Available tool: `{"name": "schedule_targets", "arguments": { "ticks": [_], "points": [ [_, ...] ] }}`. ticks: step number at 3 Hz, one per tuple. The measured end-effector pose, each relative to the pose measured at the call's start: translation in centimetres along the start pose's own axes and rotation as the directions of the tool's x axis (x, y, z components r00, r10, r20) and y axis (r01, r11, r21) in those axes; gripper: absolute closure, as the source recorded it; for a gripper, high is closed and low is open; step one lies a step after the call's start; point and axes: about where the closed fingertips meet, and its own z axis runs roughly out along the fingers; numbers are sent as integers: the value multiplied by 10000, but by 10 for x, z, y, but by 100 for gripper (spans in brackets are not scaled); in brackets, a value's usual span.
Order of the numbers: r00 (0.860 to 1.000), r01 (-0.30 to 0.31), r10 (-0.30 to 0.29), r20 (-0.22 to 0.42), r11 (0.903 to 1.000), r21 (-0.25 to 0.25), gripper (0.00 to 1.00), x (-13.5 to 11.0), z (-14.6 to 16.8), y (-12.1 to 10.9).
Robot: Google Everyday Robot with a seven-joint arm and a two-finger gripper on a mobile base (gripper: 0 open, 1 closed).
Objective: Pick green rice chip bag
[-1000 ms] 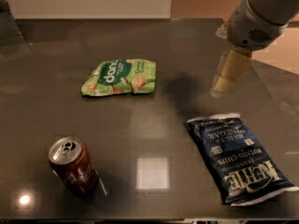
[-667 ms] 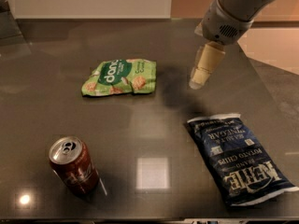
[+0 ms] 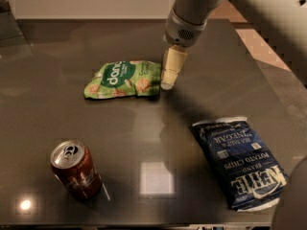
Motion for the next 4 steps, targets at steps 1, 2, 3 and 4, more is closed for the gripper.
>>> {"name": "schedule_targets", "arguments": {
  "ticks": [1, 2, 3, 4],
  "points": [
    [9982, 528, -540, -277, 9976, -446, 0, -23, 31, -5],
    [9939, 922, -967, -521, 9923, -831, 0, -36, 60, -8],
    [9890, 1178, -1264, -769, 9872, -1071, 0, -43, 78, -11],
    [9854, 1336, -1455, -887, 9827, -1279, 18, -49, 84, -12]
  ]
}}
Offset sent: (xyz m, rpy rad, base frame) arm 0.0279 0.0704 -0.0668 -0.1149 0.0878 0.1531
